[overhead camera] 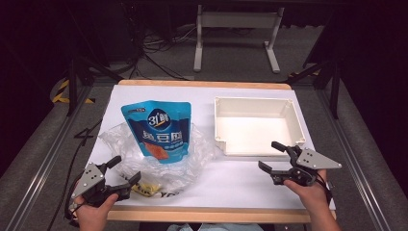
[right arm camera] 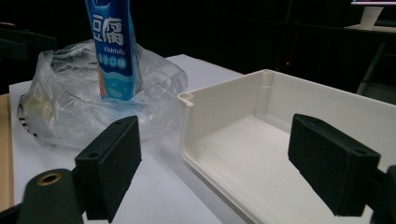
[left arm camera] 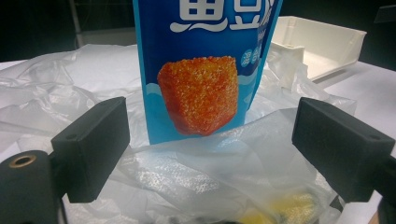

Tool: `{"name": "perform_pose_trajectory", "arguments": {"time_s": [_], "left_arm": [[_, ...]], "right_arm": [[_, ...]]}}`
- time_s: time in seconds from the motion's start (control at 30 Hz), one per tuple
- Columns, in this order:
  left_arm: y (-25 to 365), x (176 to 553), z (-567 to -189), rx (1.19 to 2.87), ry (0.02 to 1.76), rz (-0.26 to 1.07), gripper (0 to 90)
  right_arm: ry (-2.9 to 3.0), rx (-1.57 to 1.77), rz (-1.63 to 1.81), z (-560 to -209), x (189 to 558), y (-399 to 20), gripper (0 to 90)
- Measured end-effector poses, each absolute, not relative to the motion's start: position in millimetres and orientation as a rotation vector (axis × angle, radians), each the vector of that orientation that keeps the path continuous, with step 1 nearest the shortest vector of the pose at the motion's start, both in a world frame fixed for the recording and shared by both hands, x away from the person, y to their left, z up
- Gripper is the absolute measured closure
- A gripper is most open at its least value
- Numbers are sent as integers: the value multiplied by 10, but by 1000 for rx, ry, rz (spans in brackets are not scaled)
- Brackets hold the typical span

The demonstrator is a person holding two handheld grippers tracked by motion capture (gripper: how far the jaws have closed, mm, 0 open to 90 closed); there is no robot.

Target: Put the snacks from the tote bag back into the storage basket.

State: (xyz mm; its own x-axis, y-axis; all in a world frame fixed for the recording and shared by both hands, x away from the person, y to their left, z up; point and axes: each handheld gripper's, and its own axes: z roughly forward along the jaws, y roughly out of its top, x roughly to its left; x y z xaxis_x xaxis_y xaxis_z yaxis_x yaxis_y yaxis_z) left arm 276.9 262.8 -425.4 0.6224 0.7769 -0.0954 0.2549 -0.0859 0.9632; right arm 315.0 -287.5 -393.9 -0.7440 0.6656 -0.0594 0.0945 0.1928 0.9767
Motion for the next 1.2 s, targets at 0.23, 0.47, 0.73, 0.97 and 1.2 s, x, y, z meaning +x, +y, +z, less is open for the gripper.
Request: {"name": "perform_pose_trajectory", "arguments": {"time_s": [0.23,0.47,0.73,0.97,1.2], "left_arm": [[2640,2763,-4251,1627,876,551,120],[2645,2768,-4265,1640,897,558,124],[2667,2755,-4262,1632,930,560,129],[2635,2764,-4267,1639,918,556,128],[2651,2767,-4270,1630,916,557,124]], "right_arm": [[2014,716,1558,-3918,3164,-2816,178],[2023,726,1548,-3871,3163,-2806,171],[2063,733,1537,-3808,3172,-2789,165],[2104,781,1537,-3731,3228,-2756,139],[2123,754,1521,-3569,3260,-2630,131]]}}
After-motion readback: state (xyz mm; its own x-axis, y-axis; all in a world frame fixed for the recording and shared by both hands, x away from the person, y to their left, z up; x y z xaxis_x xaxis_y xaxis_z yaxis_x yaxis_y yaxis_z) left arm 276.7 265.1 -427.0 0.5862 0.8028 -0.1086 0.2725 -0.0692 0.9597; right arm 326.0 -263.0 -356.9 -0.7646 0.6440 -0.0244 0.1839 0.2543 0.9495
